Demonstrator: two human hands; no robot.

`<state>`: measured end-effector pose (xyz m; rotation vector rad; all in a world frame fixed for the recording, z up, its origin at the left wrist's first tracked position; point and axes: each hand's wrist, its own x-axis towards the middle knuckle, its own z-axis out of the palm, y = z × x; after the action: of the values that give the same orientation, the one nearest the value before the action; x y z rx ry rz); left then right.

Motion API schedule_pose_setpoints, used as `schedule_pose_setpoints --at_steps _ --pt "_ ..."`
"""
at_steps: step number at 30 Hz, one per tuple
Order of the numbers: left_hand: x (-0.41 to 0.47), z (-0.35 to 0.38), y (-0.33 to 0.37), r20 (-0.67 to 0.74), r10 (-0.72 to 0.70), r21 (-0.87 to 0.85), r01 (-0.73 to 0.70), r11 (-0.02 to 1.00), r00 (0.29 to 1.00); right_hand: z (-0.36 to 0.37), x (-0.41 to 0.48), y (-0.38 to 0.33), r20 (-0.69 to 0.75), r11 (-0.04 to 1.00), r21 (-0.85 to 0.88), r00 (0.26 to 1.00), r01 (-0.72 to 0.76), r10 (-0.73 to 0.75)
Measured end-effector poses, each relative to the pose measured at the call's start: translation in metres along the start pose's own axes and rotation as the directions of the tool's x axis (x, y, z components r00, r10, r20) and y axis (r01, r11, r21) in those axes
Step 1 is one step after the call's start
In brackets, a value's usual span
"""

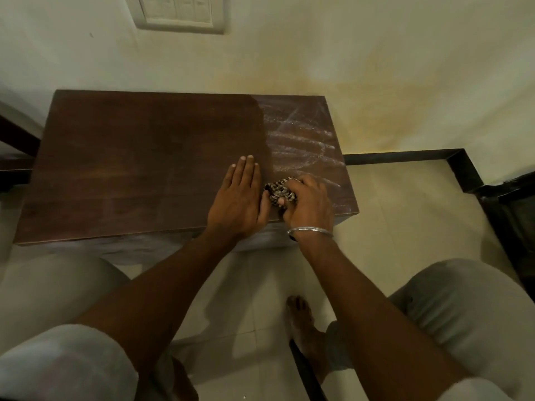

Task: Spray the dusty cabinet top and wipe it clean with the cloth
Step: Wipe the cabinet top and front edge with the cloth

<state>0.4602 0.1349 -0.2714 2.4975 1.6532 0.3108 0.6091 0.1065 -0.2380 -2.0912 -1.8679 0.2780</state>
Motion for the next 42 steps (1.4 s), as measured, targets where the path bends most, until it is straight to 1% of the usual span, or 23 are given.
schedule_pose_setpoints --at_steps 7,10,14,20,25,27,31,33,38,42 --pt "0.009 0.003 0.002 0.035 -0.027 -0.049 0.029 0.998 0.999 -0.001 0.040 -0.013 0.018 1.000 -0.021 1.000 -0.003 0.004" --pt "0.012 0.002 0.002 0.038 -0.047 -0.085 0.050 0.995 0.998 -0.001 0.041 -0.013 0.025 1.000 -0.011 1.000 -0.002 0.002" --pt "0.022 0.000 -0.002 0.043 -0.043 -0.110 0.047 0.993 0.998 0.003 0.032 -0.007 -0.001 1.000 -0.018 1.000 -0.003 0.003" --pt "0.034 0.003 -0.006 0.016 -0.062 -0.120 0.063 0.991 0.998 0.005 0.066 -0.015 -0.002 1.000 -0.021 1.000 0.004 -0.004" --pt "0.037 0.006 -0.008 -0.001 -0.096 -0.075 0.096 0.993 0.995 0.010 0.091 -0.016 -0.030 1.000 0.010 0.999 0.025 -0.025" --pt "0.038 0.008 -0.007 -0.013 -0.095 -0.067 0.094 0.993 0.995 0.012 0.090 -0.015 -0.043 0.999 0.012 0.998 0.040 -0.039" --pt "0.043 0.009 -0.010 -0.005 -0.086 -0.063 0.086 0.994 0.996 0.015 0.076 -0.008 -0.051 1.000 0.003 0.999 0.010 -0.010" --pt "0.044 0.009 -0.012 -0.006 -0.087 -0.058 0.086 0.995 0.996 0.015 0.078 -0.009 -0.047 0.999 -0.005 0.998 0.031 -0.032" --pt "0.057 0.010 -0.021 -0.009 -0.098 -0.079 0.097 0.992 0.995 0.015 0.131 -0.020 -0.022 1.000 -0.011 1.000 0.014 -0.014" --pt "0.074 0.005 -0.034 0.021 -0.083 -0.057 0.084 0.995 0.996 0.016 0.126 -0.016 -0.023 0.997 0.021 0.997 0.071 -0.071"
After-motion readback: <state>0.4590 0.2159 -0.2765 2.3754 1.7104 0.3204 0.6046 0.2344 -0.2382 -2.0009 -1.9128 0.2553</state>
